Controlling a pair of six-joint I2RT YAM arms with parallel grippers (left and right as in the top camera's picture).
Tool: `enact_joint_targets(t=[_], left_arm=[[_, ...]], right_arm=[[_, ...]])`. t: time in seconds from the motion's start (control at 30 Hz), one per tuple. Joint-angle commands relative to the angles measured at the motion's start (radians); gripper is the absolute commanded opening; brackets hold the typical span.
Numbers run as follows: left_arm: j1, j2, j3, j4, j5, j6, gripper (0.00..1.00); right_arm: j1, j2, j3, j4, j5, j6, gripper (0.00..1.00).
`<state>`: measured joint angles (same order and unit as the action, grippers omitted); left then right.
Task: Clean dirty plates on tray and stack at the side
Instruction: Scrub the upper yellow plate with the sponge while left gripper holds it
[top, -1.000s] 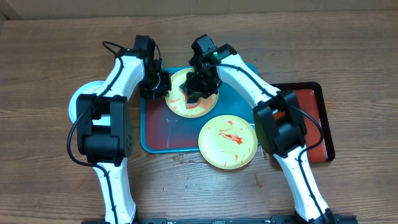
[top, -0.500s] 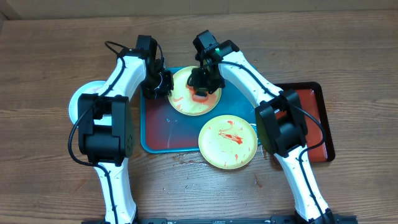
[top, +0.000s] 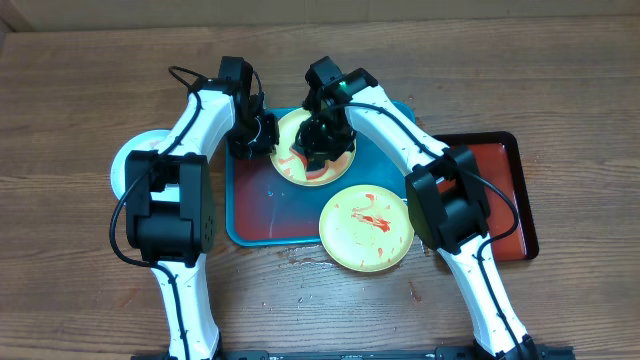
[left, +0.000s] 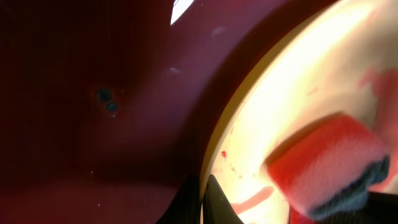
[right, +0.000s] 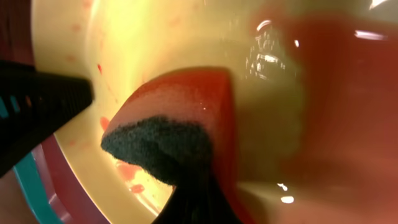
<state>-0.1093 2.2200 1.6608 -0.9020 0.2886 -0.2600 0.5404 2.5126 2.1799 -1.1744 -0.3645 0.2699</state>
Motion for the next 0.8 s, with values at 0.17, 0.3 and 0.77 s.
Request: enact_joint_targets(t=[0.17, 0.3, 0.77], left_arm=[[-0.001, 0.035, -0.023, -0.002, -0.025, -0.013, 0.04], [-0.001, 0.035, -0.023, -0.002, -0.025, -0.014, 0.04], [-0.001, 0.035, -0.023, -0.002, -0.025, -0.014, 0.04]], right_arm=[[-0.037, 0.033, 0.037, -0.046, 0.27, -0.016, 0.04], [-0.038, 0.033, 0.045, -0.004, 0.338, -0.016, 0.04], [-0.024, 0.033, 0.045, 0.077, 0.151, -0.017, 0.04]])
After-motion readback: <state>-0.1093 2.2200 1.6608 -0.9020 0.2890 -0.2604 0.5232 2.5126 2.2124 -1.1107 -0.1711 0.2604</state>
